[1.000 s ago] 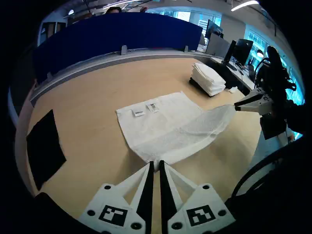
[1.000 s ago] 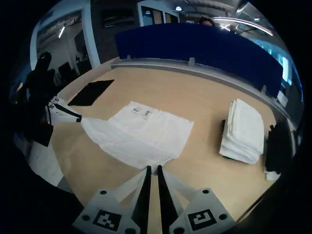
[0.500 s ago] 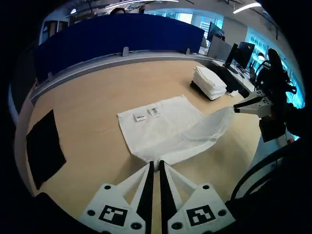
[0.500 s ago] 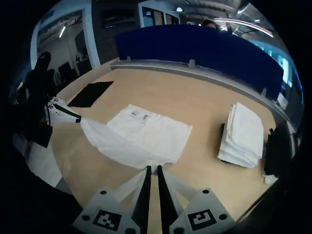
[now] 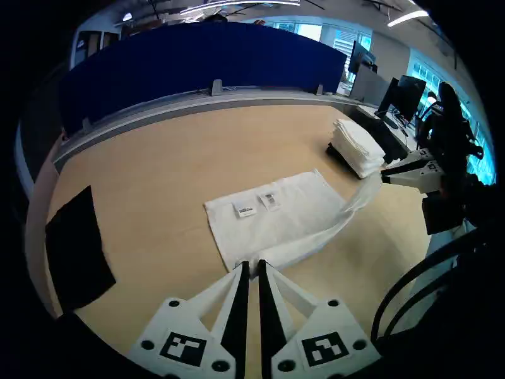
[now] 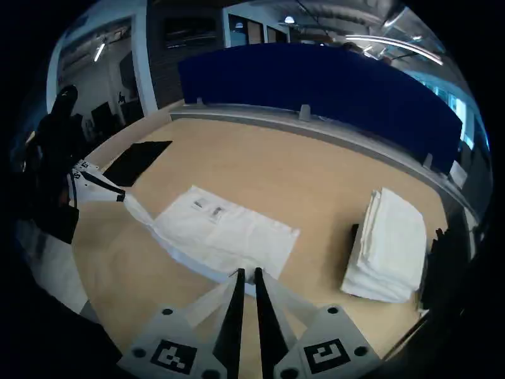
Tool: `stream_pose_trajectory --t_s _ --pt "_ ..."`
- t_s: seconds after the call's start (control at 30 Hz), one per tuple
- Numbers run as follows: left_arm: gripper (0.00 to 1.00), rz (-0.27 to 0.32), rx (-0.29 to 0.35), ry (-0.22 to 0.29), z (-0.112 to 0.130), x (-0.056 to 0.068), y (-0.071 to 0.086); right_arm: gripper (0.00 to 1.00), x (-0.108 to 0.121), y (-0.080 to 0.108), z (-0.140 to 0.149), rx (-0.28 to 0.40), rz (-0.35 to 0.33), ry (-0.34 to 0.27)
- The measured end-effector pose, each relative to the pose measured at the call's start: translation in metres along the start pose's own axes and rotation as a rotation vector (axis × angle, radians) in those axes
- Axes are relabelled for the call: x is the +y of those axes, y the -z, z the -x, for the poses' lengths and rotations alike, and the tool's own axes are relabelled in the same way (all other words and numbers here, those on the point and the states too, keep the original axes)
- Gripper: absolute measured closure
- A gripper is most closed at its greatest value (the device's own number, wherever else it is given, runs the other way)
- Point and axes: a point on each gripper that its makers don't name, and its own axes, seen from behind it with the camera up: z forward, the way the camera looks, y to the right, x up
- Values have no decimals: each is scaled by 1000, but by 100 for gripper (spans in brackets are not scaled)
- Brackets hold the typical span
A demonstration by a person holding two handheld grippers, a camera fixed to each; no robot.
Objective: Fold towel
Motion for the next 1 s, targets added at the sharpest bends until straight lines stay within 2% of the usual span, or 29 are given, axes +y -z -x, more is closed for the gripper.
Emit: stream_pose_trajectory --t_s 0.47,0.67,1.0 --pt "90 -18 -25 5 -18 -28 -51 88 29 -46 -9 -25 24 -51" --pt "90 -13 -47 -28 -18 -36 -70 88 37 -58 -7 -40 31 -75" --pt "90 5 -87 -46 -13 -40 -91 88 44 -73 0 -75 43 -95"
